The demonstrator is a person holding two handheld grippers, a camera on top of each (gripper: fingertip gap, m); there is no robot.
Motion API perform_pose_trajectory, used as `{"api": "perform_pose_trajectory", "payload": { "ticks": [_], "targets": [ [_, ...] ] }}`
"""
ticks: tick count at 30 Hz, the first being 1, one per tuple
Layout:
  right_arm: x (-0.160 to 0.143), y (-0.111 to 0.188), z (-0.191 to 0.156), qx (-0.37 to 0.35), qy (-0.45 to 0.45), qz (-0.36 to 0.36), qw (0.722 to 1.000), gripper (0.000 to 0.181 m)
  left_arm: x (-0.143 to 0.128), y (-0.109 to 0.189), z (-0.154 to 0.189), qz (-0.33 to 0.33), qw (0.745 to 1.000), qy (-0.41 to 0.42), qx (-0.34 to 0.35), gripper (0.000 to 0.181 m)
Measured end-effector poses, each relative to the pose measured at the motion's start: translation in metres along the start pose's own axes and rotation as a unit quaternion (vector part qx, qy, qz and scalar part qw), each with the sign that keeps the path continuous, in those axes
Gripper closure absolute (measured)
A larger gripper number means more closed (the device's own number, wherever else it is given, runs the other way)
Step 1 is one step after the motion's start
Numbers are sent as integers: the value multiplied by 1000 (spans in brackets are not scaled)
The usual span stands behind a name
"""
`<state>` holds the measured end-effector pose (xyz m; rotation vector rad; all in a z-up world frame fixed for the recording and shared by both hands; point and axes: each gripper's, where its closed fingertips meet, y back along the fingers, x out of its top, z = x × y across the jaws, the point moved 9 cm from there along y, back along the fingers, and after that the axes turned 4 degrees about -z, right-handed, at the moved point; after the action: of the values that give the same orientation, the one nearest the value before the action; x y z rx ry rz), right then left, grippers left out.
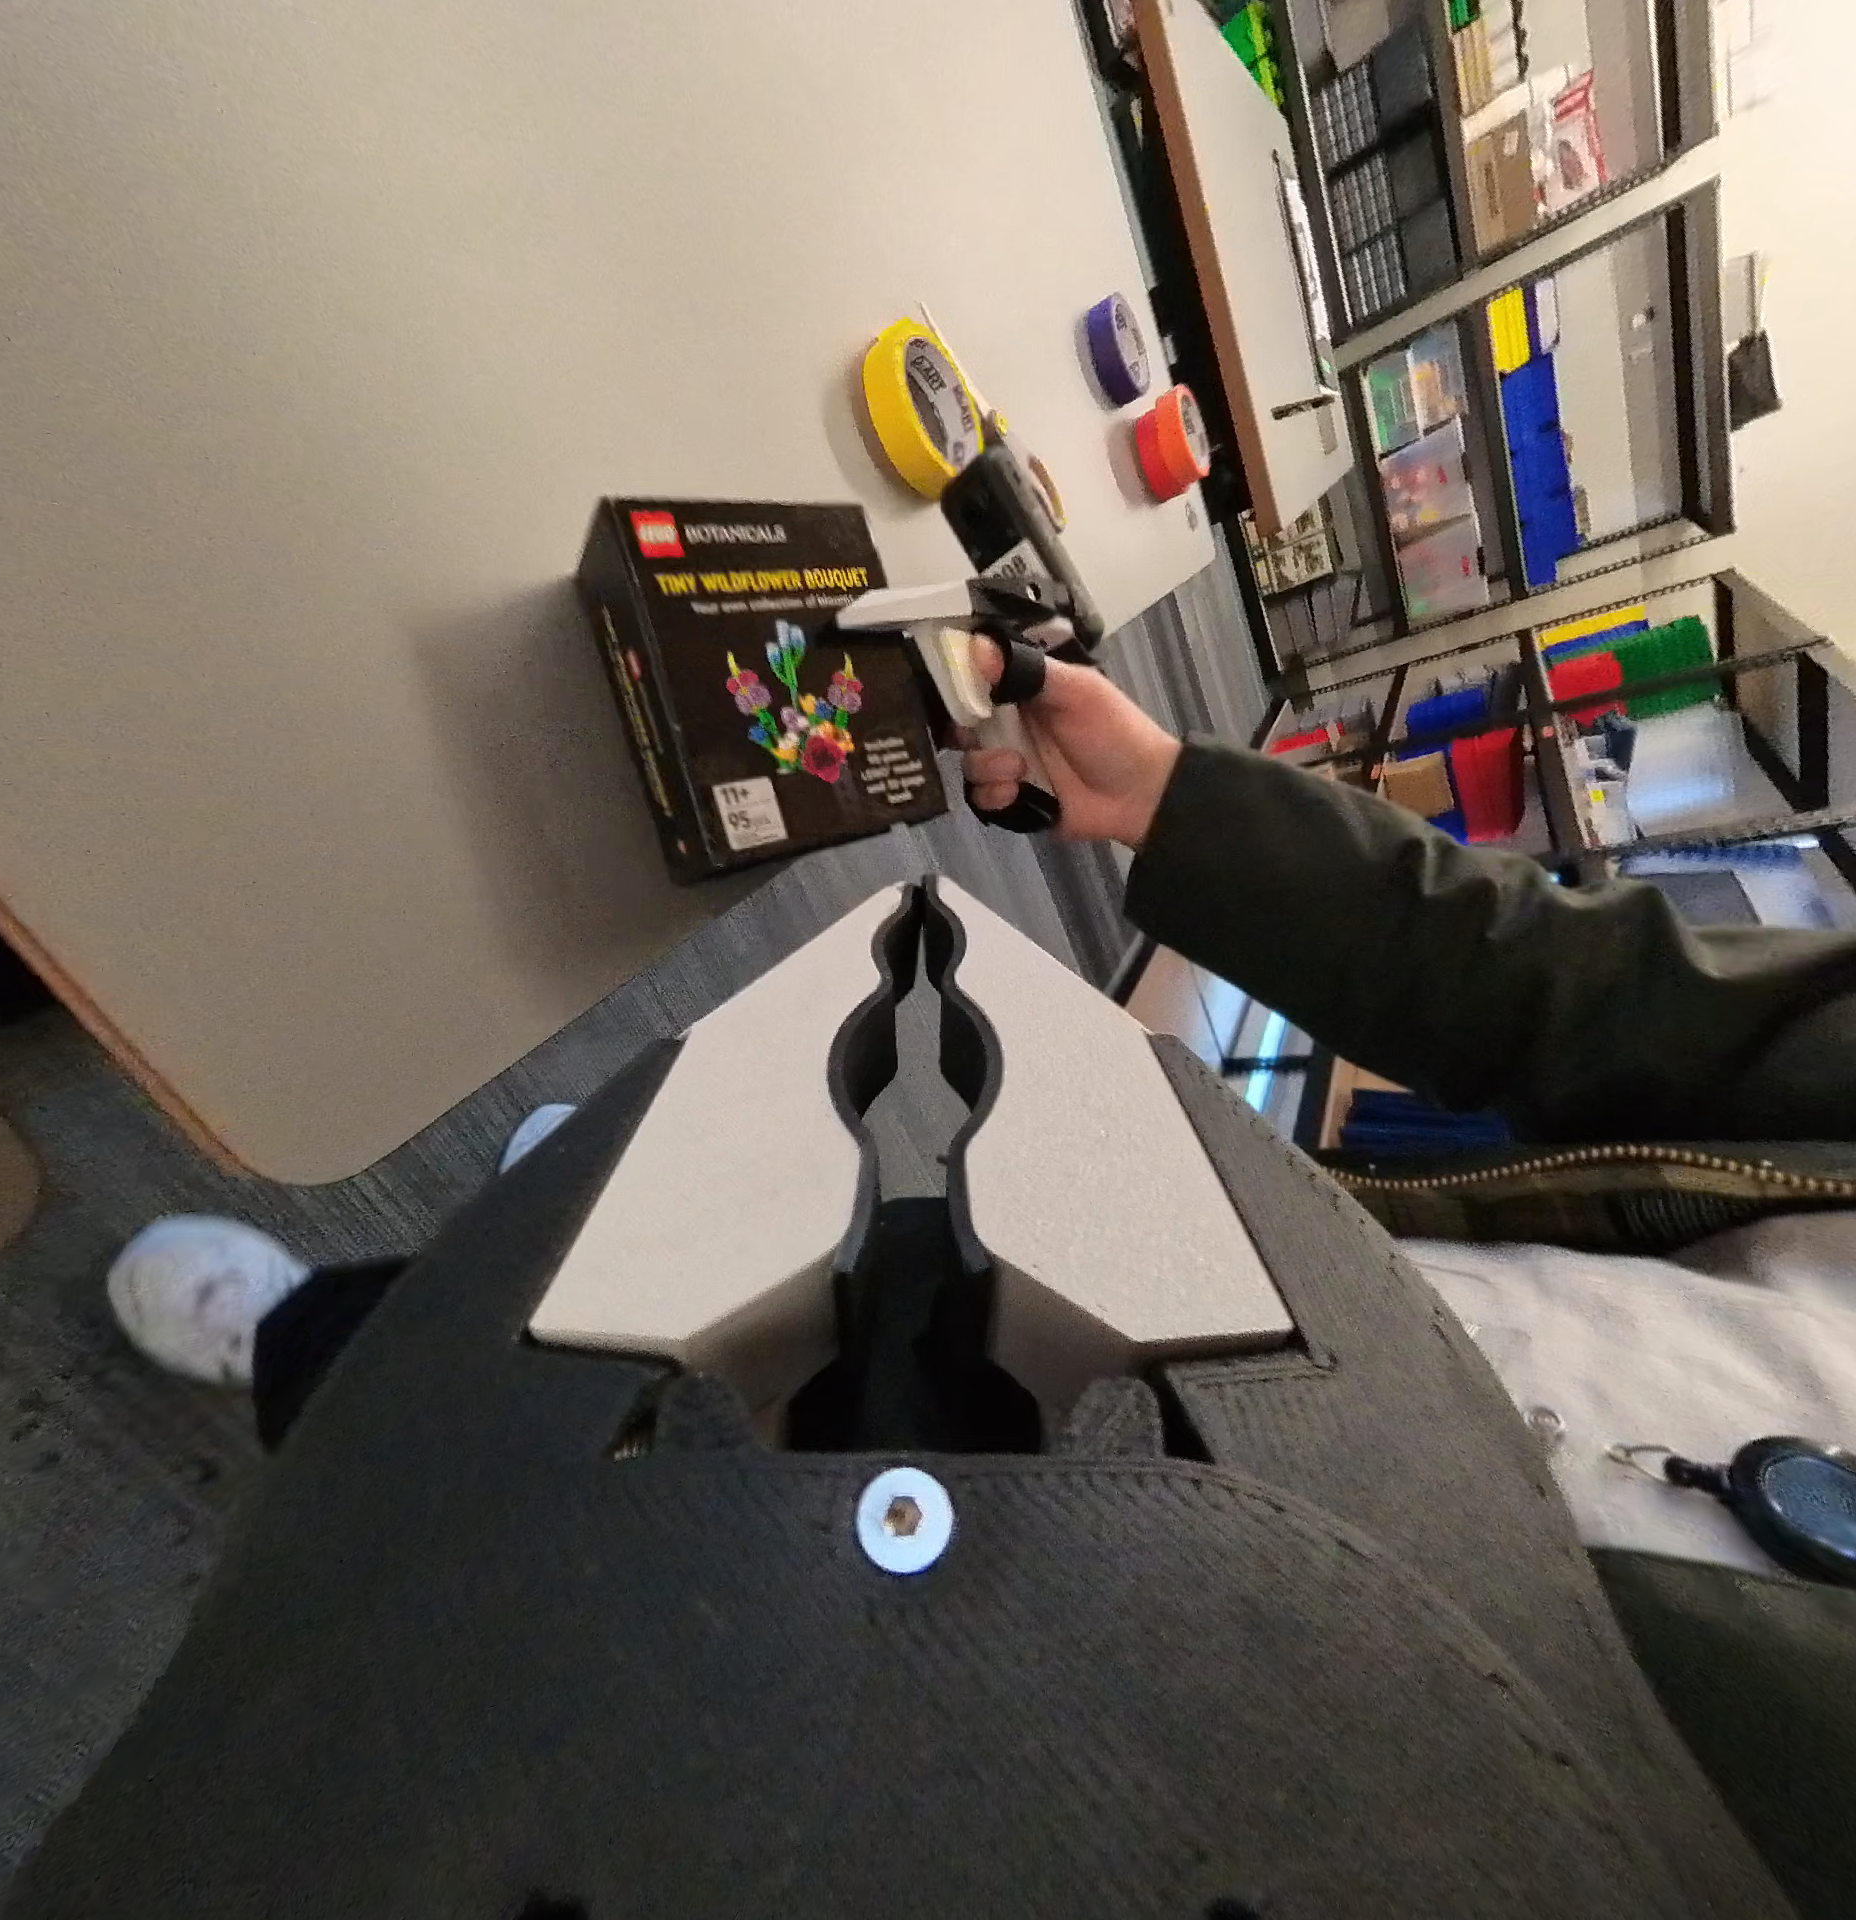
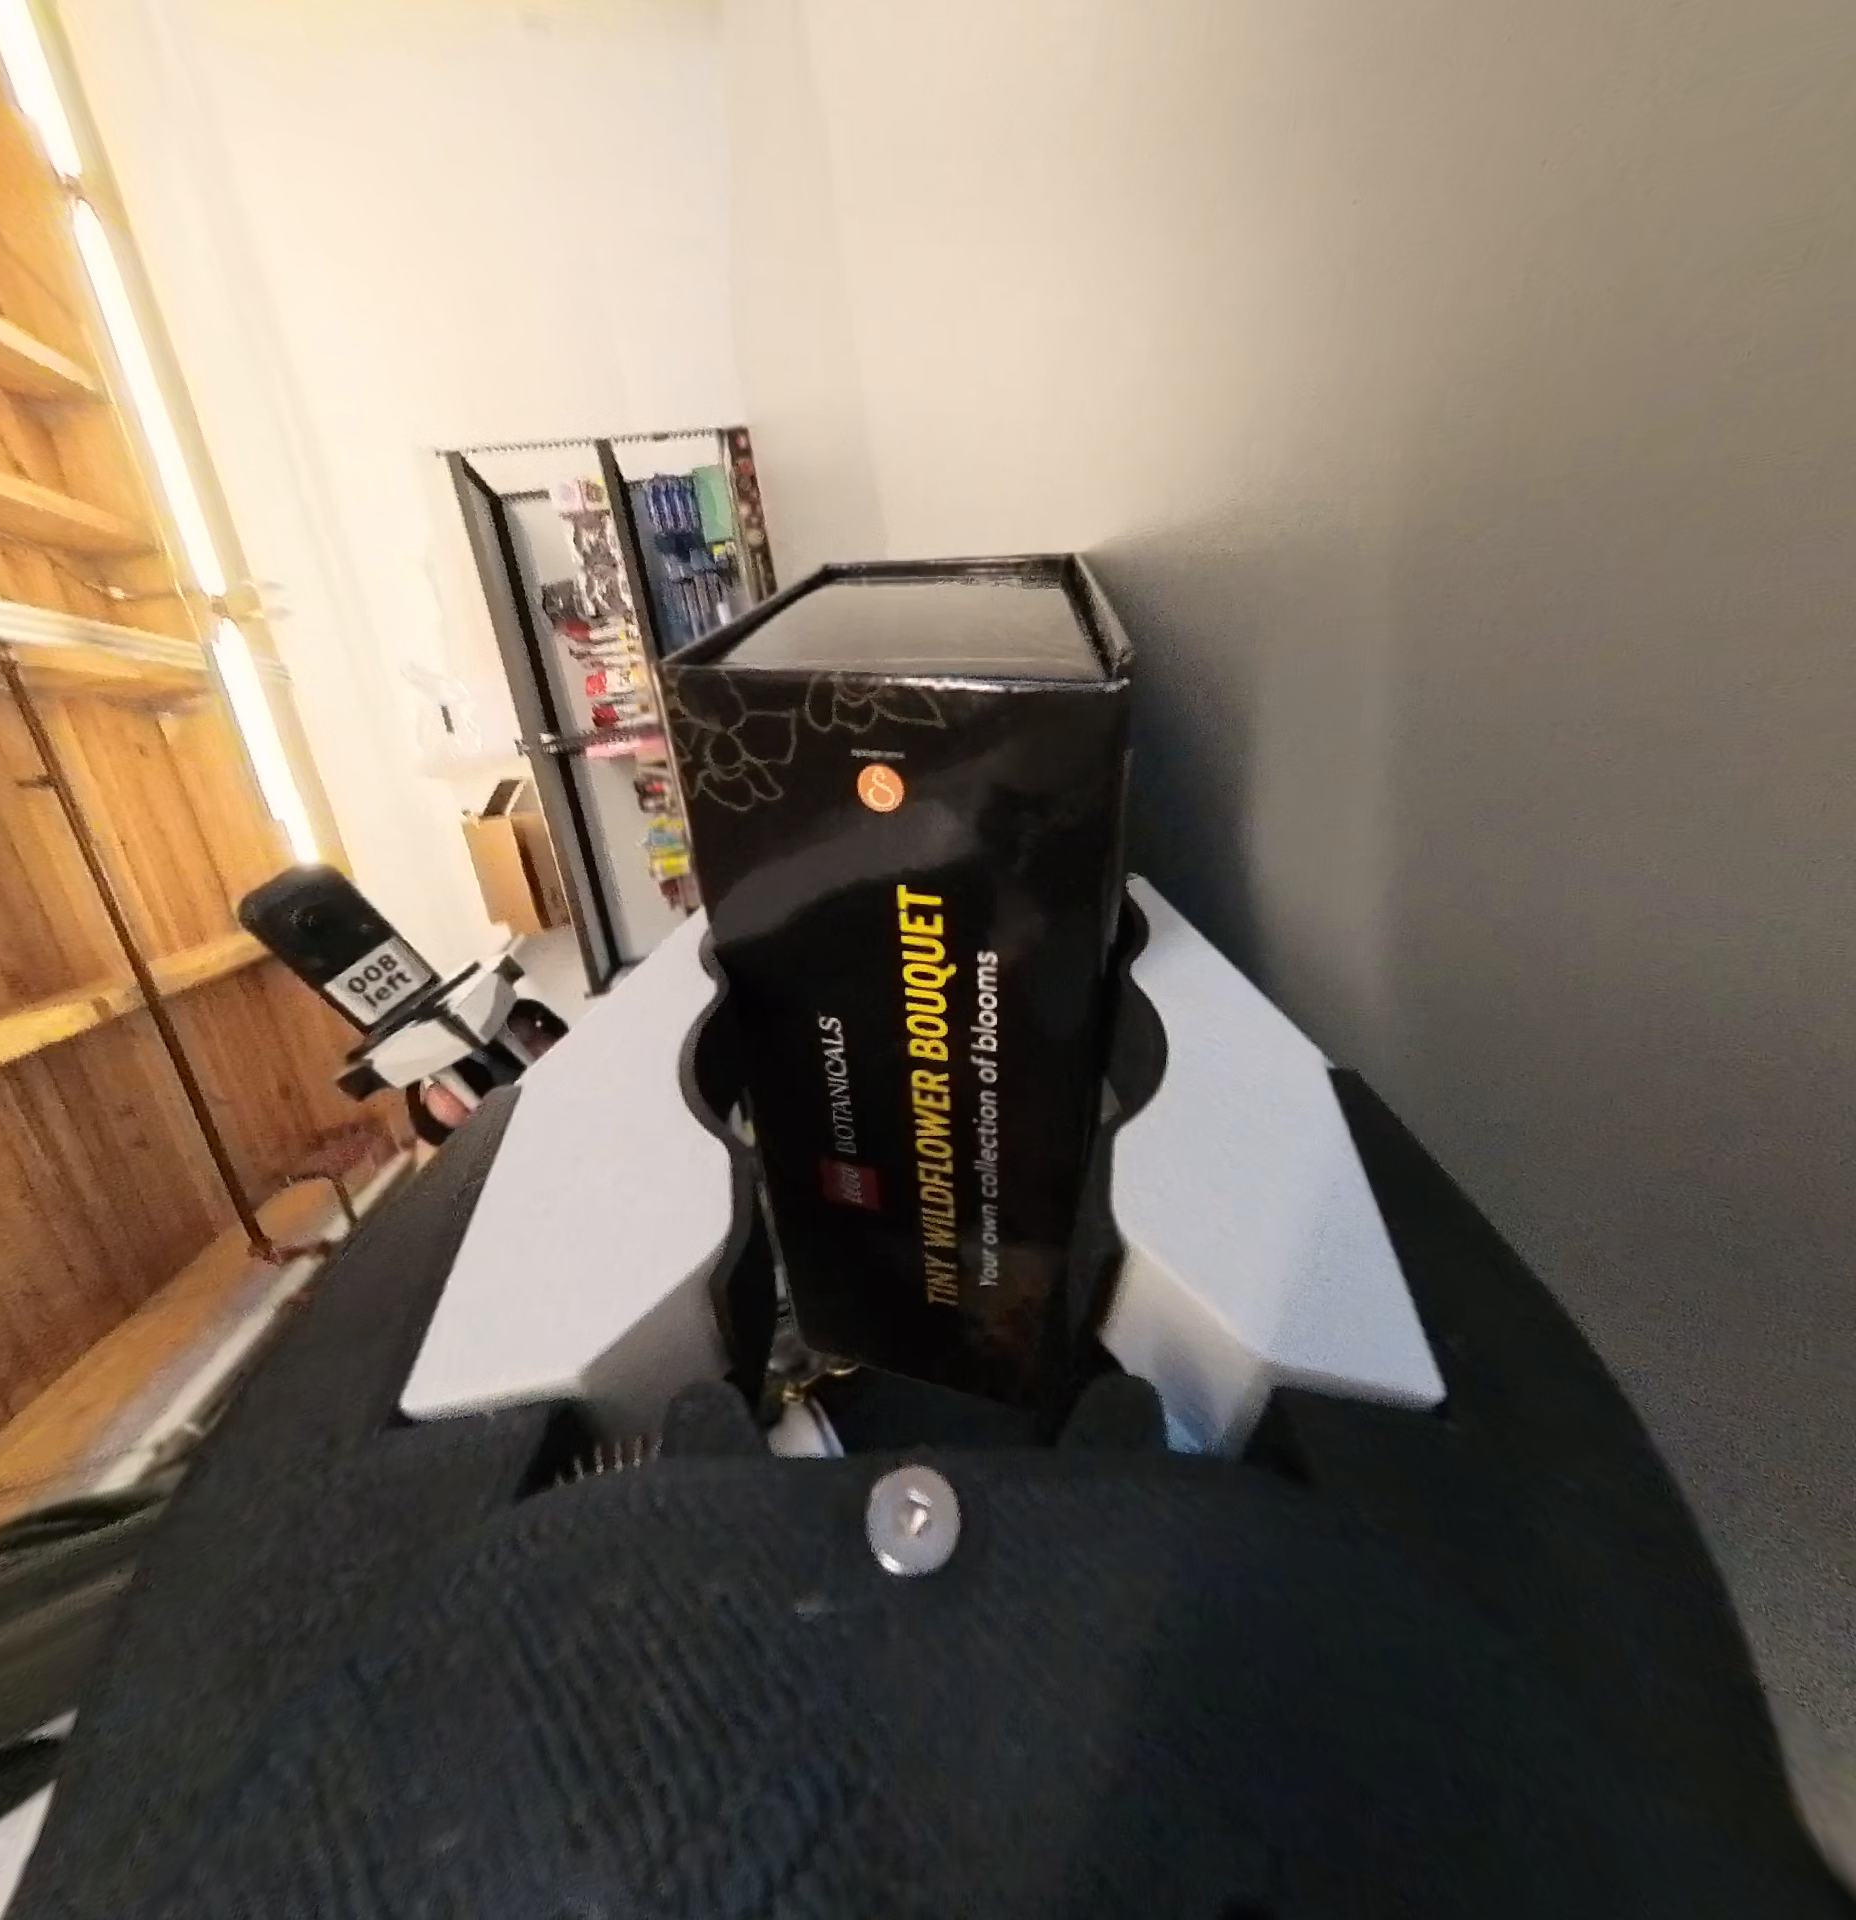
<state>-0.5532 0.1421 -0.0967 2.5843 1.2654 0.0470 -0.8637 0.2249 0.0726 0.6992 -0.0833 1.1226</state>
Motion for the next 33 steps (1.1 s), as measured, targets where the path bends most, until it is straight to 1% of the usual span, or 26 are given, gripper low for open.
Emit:
{"api": "perform_pose_trajectory", "payload": {
  "ticks": [2, 3, 4, 5, 6, 7, 8, 9, 10, 12, 13, 14, 15, 16, 17, 20, 21, 23, 24, 25, 27, 28, 29, 32, 33],
  "targets": [
    [16, -7, 0, 7, 14, -14, 1000, 113, 2, -15, -7, -9, 1000, -8, 13, 181],
    [23, -11, 0, 10, 19, -16, 1000, 113, 6, -25, -11, -13, 999, -29, 23, 181],
    [29, -14, -1, 10, 27, -18, 999, 113, 12, -37, -16, -14, 997, -57, 40, 164],
    [33, -17, -1, 11, 32, -19, 999, 113, 19, -51, -22, -14, 993, -98, 71, 132],
    [36, -20, -2, 14, 32, -19, 999, 113, 26, -67, -25, -14, 982, -162, 91, 114],
    [39, -23, -1, 18, 35, -16, 999, 113, 30, -84, -25, -24, 967, -232, 100, 112],
    [41, -26, -1, 23, 36, -12, 999, 109, 32, -102, -27, -49, 950, -289, 112, 115],
    [44, -28, -1, 28, 32, -10, 999, 108, 32, -120, -29, -77, 931, -338, 119, 112],
    [46, -30, -1, 29, 34, -10, 999, 112, 32, -136, -31, -103, 912, -376, 128, 103],
    [50, -31, -2, 4, 44, -3, 999, 112, 32, -158, -40, -145, 876, -426, 175, 73],
    [51, -31, -3, -11, 49, 7, 999, 111, 32, -165, -45, -166, 854, -450, 202, 72],
    [53, -30, -4, -28, 52, 18, 998, 110, 30, -171, -51, -179, 834, -471, 225, 79],
    [56, -30, -4, -43, 56, 29, 997, 106, 27, -178, -55, -190, 820, -489, 229, 86],
    [60, -29, -6, -51, 61, 43, 996, 105, 28, -182, -55, -177, 807, -512, 238, 89],
    [64, -26, -8, -61, 64, 57, 994, 102, 29, -186, -55, -171, 800, -521, 242, 91],
    [73, -10, -14, -121, 77, 90, 986, 99, 35, -193, -56, -152, 811, -512, 241, 91],
    [76, -1, -18, -139, 93, 106, 980, 99, 35, -195, -56, -146, 808, -516, 245, 91],
    [76, 19, -26, -169, 121, 133, 969, 101, 33, -199, -56, -143, 795, -531, 257, 91],
    [74, 30, -31, -187, 142, 153, 960, 106, 33, -200, -56, -140, 794, -532, 258, 91],
    [70, 39, -39, -187, 169, 173, 952, 120, 33, -201, -56, -135, 798, -528, 256, 91],
    [57, 43, -53, -135, 210, 171, 953, 168, 33, -202, -56, -130, 802, -523, 258, 91],
    [50, 41, -55, -115, 212, 155, 958, 179, 32, -202, -55, -128, 802, -521, 262, 91],
    [44, 37, -52, -110, 206, 138, 962, 181, 32, -203, -55, -127, 804, -517, 265, 92],
    [31, 24, -35, -151, 200, 91, 964, 181, 33, -204, -53, -128, 810, -504, 272, 91],
    [28, 21, -30, -154, 204, 74, 964, 181, 33, -204, -51, -128, 816, -495, 271, 91]
  ]
}}
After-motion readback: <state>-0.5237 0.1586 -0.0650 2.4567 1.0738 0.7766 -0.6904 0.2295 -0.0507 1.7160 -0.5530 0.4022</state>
